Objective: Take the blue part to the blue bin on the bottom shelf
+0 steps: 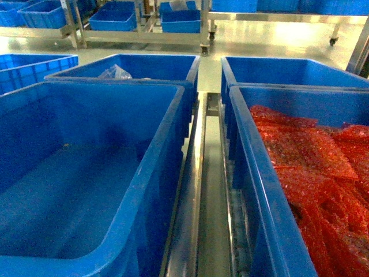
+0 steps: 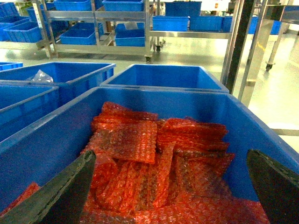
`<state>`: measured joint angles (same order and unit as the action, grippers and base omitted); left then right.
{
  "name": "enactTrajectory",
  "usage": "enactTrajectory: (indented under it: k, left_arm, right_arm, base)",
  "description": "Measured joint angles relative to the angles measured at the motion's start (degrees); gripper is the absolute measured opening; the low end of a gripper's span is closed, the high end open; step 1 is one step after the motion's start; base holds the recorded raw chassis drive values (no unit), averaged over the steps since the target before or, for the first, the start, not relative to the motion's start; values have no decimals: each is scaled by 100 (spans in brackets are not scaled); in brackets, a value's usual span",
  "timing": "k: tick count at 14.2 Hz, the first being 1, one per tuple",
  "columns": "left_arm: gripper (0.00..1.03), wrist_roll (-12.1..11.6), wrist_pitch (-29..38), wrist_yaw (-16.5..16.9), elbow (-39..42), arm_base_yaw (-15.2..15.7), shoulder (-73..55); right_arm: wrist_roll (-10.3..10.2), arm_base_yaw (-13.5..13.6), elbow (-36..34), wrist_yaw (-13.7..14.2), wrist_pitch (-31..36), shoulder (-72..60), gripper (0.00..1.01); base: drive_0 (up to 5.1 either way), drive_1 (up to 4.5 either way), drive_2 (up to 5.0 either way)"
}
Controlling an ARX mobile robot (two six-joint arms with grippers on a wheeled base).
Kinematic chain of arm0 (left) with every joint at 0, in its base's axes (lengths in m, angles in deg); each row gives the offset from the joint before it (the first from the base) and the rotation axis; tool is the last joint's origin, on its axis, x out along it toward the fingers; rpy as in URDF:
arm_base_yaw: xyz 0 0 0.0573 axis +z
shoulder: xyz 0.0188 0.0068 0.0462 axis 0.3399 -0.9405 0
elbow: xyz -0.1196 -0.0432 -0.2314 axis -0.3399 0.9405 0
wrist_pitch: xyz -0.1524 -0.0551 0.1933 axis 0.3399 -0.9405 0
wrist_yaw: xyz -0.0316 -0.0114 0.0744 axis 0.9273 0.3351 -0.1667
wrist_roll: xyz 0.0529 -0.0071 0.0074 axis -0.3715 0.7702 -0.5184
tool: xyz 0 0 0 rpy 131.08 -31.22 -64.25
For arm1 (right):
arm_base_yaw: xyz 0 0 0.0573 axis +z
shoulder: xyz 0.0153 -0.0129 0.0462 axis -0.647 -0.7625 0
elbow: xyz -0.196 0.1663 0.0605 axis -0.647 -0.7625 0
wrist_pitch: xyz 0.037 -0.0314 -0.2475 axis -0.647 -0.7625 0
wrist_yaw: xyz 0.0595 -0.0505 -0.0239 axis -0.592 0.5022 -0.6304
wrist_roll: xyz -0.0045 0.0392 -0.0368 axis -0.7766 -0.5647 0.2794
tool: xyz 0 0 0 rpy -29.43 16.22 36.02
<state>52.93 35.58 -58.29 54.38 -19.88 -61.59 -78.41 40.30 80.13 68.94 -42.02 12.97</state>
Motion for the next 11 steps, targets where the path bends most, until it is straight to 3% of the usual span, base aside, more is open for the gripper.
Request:
enactTrajectory:
  k: [11]
  left_arm:
    - [98, 0, 0, 0, 0, 0, 0]
  right_arm:
    - [0, 0, 0, -2, 0, 0, 98]
  base:
    - [0, 0, 0]
